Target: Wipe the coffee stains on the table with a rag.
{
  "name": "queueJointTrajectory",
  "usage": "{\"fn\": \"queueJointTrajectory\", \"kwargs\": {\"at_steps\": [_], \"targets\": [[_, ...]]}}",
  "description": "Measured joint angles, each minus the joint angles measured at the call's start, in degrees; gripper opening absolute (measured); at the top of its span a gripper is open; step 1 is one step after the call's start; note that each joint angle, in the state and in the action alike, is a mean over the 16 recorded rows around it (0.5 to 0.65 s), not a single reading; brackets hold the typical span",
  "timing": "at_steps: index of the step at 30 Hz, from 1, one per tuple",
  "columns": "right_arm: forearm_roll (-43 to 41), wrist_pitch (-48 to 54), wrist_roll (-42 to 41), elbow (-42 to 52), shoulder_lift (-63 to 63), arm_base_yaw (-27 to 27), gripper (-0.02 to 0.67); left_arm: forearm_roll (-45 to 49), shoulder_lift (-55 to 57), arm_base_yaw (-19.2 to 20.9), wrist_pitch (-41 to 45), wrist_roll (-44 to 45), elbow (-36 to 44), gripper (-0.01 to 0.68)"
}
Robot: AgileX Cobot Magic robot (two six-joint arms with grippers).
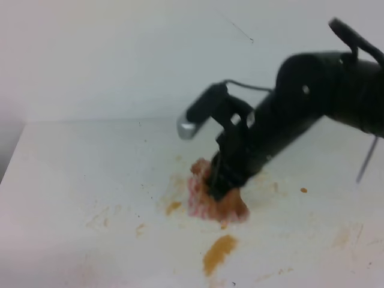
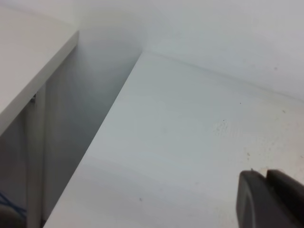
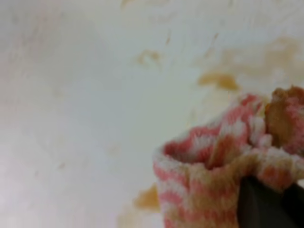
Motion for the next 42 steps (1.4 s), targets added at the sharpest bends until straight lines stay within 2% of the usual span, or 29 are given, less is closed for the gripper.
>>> {"fn": "queueJointTrajectory", "kwargs": {"at_steps": [9,18,23,29,37,42], "targets": [[9.1,-4.0,-6.1,14.8,-3.0,0.0,0.026,0.0,0.0,0.0,0.0,0.0,0.0,-0.003],[17.2,-9.7,-11.0,19.1,2.9,-0.1,0.026,0.0,0.0,0.0,0.0,0.0,0.0,-0.003],[16.8,-12.6,-10.0,18.3,6.1,-1.3,0.026,0.0,0.0,0.0,0.0,0.0,0.0,-0.003],[13.2,-14.4,-7.0,15.0,8.1,-5.2,0.026,0.0,0.0,0.0,0.0,0.0,0.0,-0.003],[10.1,-13.8,-5.4,6.0,9.3,-10.8,0.026,0.0,-0.1,0.0,-0.1,0.0,0.1,-0.003],[9.6,-13.5,-5.1,-0.6,11.2,-12.1,0.025,0.0,-0.1,0.0,-0.1,0.0,0.1,-0.003]]}}
